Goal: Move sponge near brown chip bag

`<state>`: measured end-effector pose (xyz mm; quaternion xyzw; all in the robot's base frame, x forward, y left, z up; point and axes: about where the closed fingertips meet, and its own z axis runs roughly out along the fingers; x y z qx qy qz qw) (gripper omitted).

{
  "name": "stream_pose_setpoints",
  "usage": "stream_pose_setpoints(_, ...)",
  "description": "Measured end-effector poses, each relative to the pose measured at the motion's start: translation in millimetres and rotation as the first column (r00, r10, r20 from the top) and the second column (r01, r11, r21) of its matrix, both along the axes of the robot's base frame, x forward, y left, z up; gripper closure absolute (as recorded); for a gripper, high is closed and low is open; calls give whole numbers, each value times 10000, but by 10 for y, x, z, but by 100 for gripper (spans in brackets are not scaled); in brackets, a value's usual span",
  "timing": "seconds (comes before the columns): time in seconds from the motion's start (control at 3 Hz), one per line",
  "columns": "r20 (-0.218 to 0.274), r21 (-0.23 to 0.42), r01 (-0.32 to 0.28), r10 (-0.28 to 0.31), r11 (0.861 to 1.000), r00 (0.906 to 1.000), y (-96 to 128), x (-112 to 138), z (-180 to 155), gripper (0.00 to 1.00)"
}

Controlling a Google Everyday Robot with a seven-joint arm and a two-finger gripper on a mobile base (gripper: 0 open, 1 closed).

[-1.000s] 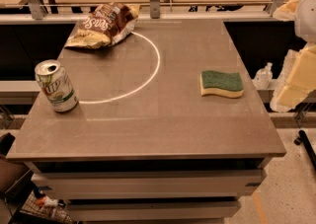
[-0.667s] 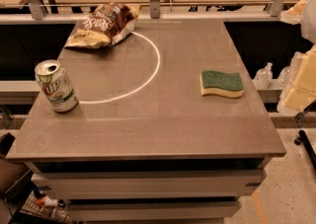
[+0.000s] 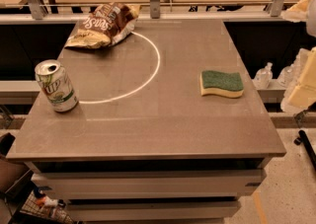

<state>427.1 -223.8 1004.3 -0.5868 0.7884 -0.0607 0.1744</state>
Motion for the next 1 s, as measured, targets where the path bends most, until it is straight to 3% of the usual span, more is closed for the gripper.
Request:
stream_pose_setpoints(0.33, 112, 993, -221, 211, 9948, 9997, -169, 157, 57, 0)
stream_pose_setpoints(0.67, 379, 2418, -577, 500, 9686, 9980, -292, 385, 32, 0)
stream_pose_setpoints(1.0, 704, 3772, -956, 744, 9212, 9947, -324, 532, -93, 0)
